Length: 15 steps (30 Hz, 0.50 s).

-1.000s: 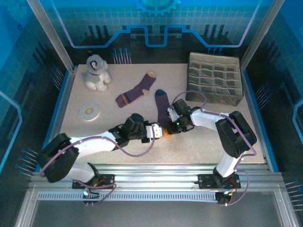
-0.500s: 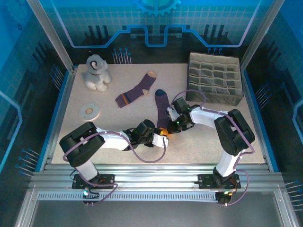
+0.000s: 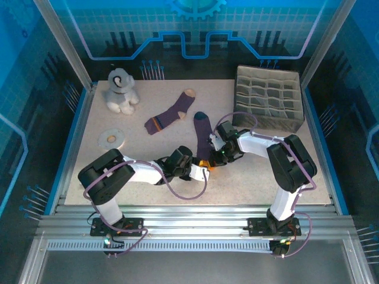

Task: Roll the socks

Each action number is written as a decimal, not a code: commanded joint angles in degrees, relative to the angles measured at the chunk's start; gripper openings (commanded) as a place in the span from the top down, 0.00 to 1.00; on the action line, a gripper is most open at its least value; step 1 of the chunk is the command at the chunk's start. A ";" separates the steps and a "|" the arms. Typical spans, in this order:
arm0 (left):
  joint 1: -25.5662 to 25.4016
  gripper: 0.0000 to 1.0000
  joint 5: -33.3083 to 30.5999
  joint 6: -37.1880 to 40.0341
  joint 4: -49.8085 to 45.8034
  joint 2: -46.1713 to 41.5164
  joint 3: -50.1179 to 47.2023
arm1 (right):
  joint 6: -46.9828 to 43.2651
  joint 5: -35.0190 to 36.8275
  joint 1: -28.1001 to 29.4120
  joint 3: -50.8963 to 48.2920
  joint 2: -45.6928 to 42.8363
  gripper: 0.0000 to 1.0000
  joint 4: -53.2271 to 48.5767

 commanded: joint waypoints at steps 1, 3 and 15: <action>1.03 0.67 1.29 3.29 -1.66 2.37 1.51 | -1.16 2.74 -0.60 -1.80 3.91 0.97 -7.11; 1.00 0.69 1.34 4.15 -2.88 3.05 2.08 | -1.45 2.18 -0.87 -1.76 3.79 0.97 -7.46; 0.95 1.00 1.74 1.54 -29.50 4.23 11.74 | -1.86 -2.64 -2.96 -2.50 -1.42 0.82 -7.80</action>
